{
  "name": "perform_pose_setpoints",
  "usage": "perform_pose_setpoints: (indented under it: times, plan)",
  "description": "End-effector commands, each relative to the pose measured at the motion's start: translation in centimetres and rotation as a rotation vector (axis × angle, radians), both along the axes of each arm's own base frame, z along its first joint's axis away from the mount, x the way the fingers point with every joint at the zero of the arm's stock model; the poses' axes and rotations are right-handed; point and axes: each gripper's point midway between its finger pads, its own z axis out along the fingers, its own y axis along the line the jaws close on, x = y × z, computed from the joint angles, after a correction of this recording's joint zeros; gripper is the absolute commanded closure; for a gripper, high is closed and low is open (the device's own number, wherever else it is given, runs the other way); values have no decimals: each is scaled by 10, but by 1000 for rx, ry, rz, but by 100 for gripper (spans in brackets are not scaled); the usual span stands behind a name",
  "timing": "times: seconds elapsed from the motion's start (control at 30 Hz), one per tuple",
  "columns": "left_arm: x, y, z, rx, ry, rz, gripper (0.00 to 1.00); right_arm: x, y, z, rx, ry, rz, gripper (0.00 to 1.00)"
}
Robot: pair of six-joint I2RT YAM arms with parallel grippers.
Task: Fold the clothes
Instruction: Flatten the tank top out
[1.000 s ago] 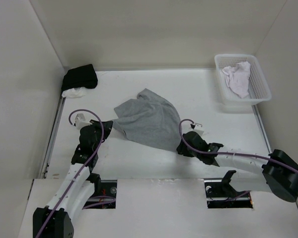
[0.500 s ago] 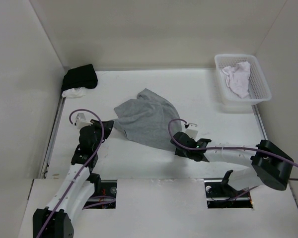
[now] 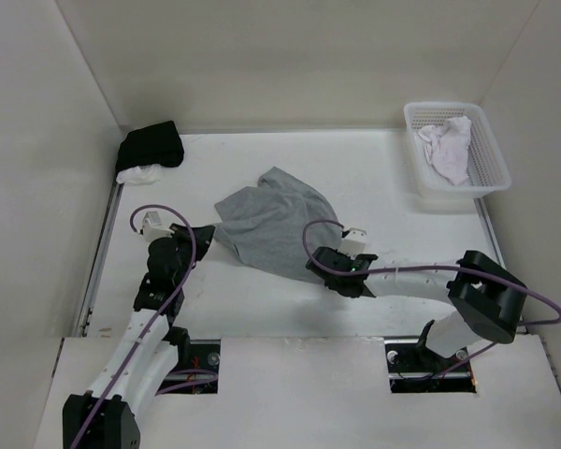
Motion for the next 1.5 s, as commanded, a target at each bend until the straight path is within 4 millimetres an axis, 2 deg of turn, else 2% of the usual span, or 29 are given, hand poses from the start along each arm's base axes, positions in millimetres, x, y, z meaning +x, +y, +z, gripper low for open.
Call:
perform_pose_setpoints:
  times: [0.0,0.03,0.1,0.2,0.27,0.33,0.43,0.5,0.53,0.63,0.73,0.83,0.97,1.0,1.07,1.17,1.3,1.37,1.47]
  plan:
    - [5,0,16,13,-71,-11,96,-26,-26,-24,-110,100,-12,95]
    - [6,0,18,16,-78,-9,96,-23,-27,-19,-99,77,-23,96]
    - [9,1,30,19,-101,0,97,-13,-28,6,-73,-14,-31,98]
    - [14,-1,66,19,-177,14,97,7,-28,74,-34,-210,-25,99]
    - [18,-7,108,-4,-266,24,97,19,-27,132,-17,-360,0,99]
    - [17,-22,157,-28,-378,8,97,27,-32,197,16,-503,1,99]
    - [5,-32,234,-31,-543,11,98,27,-55,306,89,-724,-14,99]
    - [-8,-29,280,-22,-637,37,98,18,-75,378,140,-863,-31,99]
    - [-17,-23,307,-21,-692,59,98,14,-82,404,164,-911,-32,99]
    - [-53,0,388,-26,-851,128,98,-4,-112,505,247,-1112,-17,99]
    - [-87,25,443,-7,-966,196,98,-20,-128,570,282,-1238,11,98]
    - [-109,45,478,21,-1028,272,98,-25,-142,619,243,-1319,-3,98]
    - [-122,59,500,43,-1063,329,98,-24,-128,656,194,-1396,31,98]
    - [-120,62,502,57,-1059,352,98,-20,-125,661,169,-1411,26,98]
    - [-104,68,502,125,-1027,416,98,-7,-115,666,100,-1429,10,98]
    - [-54,59,487,230,-939,444,97,31,-96,659,7,-1431,1,98]
    - [41,42,429,329,-760,405,97,120,-61,613,15,-1320,74,99]
    - [83,47,403,348,-665,399,97,164,-50,590,57,-1256,117,98]
    - [138,52,384,344,-580,349,97,221,-46,566,78,-1180,137,98]
